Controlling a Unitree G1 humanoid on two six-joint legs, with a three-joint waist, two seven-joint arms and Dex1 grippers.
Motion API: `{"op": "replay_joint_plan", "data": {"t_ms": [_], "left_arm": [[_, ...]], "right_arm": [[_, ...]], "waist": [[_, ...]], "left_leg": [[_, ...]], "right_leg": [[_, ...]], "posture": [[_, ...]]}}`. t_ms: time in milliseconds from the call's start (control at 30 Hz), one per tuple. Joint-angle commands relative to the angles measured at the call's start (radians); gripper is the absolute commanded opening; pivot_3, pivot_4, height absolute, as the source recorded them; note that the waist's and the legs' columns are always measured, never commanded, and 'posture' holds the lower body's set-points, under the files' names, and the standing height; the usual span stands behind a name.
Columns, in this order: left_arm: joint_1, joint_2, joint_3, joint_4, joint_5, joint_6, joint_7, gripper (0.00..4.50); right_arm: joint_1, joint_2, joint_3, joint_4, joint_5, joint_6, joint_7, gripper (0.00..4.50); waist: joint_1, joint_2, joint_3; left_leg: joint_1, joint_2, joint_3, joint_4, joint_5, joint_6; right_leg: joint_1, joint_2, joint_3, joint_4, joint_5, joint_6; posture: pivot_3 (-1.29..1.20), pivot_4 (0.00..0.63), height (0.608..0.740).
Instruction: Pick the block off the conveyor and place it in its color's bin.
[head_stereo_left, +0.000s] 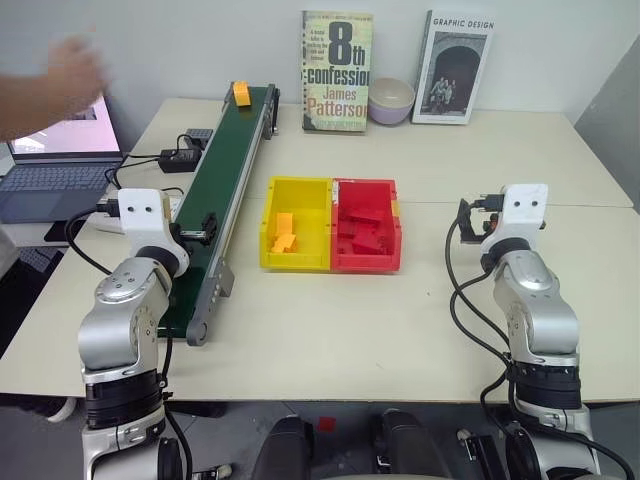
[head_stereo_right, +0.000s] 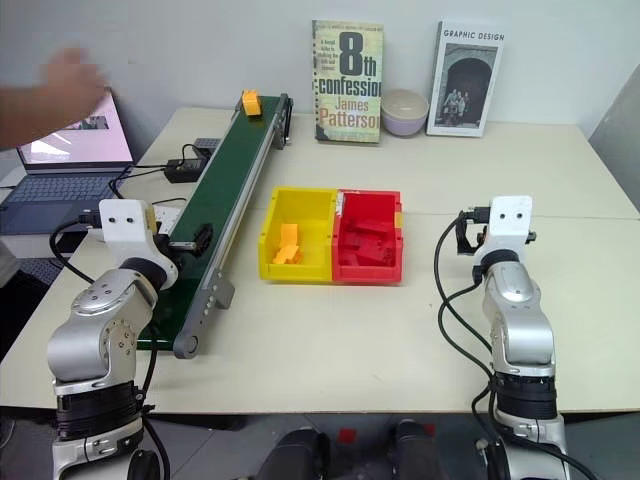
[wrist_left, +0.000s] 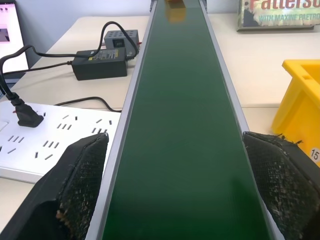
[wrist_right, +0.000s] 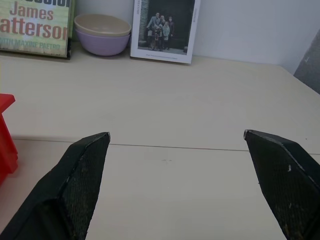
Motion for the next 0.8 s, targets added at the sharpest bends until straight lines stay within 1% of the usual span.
{"op": "replay_joint_plan", "data": {"t_ms": [33,233,300,367,467,533,633,700,800], "left_arm": [[0.008,0.014,0.007,-0.054,-0.015,0.015,-0.012,4.46],[0.011,0.014,0.007,-0.08,-0.025,0.03,-0.006,4.46],[0.011,0.028,0.004,-0.1,-0.03,0.049,-0.015,4.46],[0.008,0.025,0.012,-0.116,-0.035,0.06,-0.004,4.46],[0.004,0.001,0.019,-0.126,-0.037,0.055,0.021,4.46],[0.002,-0.015,0.02,-0.123,-0.038,0.049,0.034,4.46],[0.0,-0.035,-0.008,-0.118,-0.019,0.04,0.054,4.46],[-0.005,-0.038,-0.011,-0.113,-0.011,0.036,0.062,4.46],[-0.011,-0.04,-0.005,-0.097,-0.01,0.025,0.069,4.46]], "right_arm": [[-0.014,-0.011,-0.01,-0.049,-0.007,0.01,-0.002,4.5],[-0.032,-0.024,-0.02,-0.054,0.001,0.018,0.008,4.5],[-0.089,-0.028,-0.022,-0.07,0.077,0.044,0.081,4.5],[-0.144,-0.069,0.003,-0.079,0.164,0.067,0.227,4.5],[-0.186,-0.123,0.035,-0.101,0.313,0.129,0.437,4.5],[-0.202,-0.139,0.035,-0.109,0.393,0.162,0.515,4.5],[-0.256,-0.177,0.063,-0.11,0.554,0.239,0.706,4.5],[-0.277,-0.196,0.08,-0.106,0.606,0.268,0.768,4.5],[-0.292,-0.215,0.13,-0.098,0.613,0.249,0.837,4.5]], "waist": [[0.0,0.0,0.0],[0.0,0.0,0.0],[0.0,0.0,0.0],[-0.006,0.001,0.0],[-0.006,0.0,0.0],[-0.005,0.0,0.0],[-0.003,0.001,0.0],[-0.002,0.0,0.0],[-0.001,0.0,0.0]], "left_leg": [[0.0,0.0,0.0,0.0,0.0,0.0],[0.0,0.0,0.0,0.0,0.0,0.0],[0.0,0.0,0.0,0.0,0.0,0.0],[0.0,0.0,0.001,0.0,0.0,0.0],[0.001,0.0,0.0,0.0,0.0,0.0],[0.001,0.001,-0.002,-0.001,0.0,0.0],[0.0,0.0,-0.003,-0.001,0.0,0.0],[-0.001,0.0,-0.003,-0.001,0.0,0.0],[-0.001,0.0,-0.003,0.0,0.0,0.0]], "right_leg": [[0.0,0.0,0.0,0.0,0.0,0.0],[0.0,0.0,0.0,0.0,0.0,0.0],[0.0,0.0,0.0,0.0,0.0,0.0],[0.0,0.0,0.0,0.0,0.0,0.0],[0.0,0.0,-0.001,0.0,0.0,0.0],[0.001,0.0,-0.001,0.0,0.0,0.0],[0.001,0.0,-0.002,0.0,0.0,0.0],[0.0,0.0,-0.001,-0.001,0.0,0.0],[0.001,-0.001,-0.001,-0.001,0.0,0.0]], "posture": [[0.0,0.15,0.74],[0.0,0.15,0.74],[0.0,0.15,0.74],[0.0,0.15,0.74],[0.0,0.15,0.74],[0.0,0.15,0.74],[0.0,0.15,0.74],[0.0,0.15,0.74],[0.0,0.15,0.74]]}}
